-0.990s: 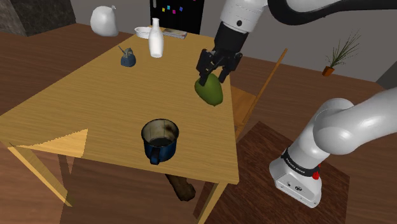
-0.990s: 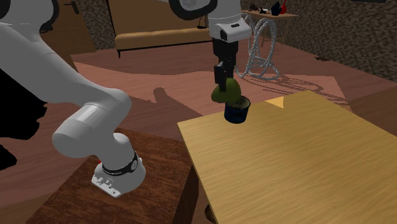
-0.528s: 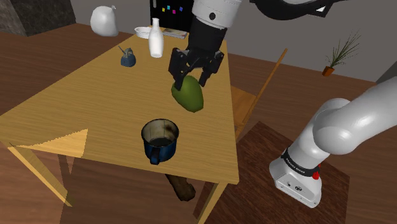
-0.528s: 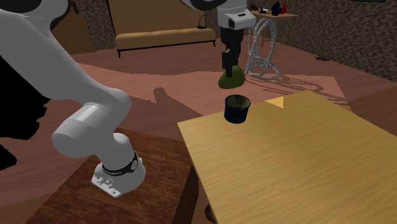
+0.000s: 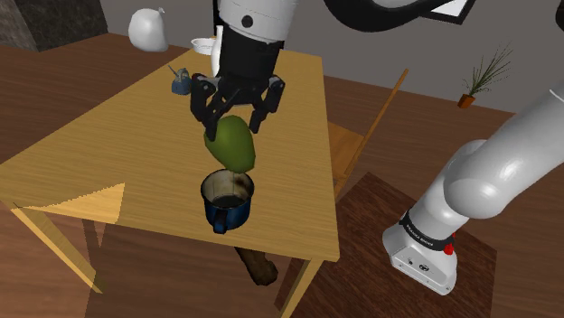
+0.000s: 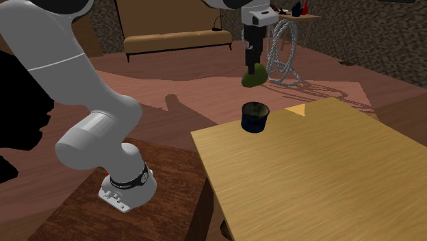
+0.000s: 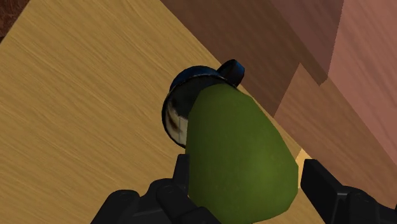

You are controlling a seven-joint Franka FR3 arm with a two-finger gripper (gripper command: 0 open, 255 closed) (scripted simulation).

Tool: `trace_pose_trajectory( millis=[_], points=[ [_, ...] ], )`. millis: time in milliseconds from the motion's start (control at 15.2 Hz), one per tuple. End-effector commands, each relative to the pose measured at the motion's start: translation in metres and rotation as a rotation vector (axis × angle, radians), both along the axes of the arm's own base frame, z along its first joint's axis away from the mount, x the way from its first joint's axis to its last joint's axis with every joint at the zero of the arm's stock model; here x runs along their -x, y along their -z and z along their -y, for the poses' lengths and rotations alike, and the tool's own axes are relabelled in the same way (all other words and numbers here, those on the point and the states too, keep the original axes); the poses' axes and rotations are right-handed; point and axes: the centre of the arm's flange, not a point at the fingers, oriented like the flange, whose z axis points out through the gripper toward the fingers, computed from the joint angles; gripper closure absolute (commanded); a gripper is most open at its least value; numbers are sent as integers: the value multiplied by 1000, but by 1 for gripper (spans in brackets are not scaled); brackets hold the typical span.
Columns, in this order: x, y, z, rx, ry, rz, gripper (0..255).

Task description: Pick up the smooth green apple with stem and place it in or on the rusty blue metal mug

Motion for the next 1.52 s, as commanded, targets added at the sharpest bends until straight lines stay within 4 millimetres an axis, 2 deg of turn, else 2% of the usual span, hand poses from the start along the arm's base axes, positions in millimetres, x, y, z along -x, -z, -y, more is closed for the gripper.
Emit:
trace_pose_trajectory(
  millis=[0,1056,1452],
  points=[
    [1,10,-2,-1,1,1,255],
    [1,94,-2,-1,1,1,255],
    [1,94,-2,-1,1,1,255]
  ],
)
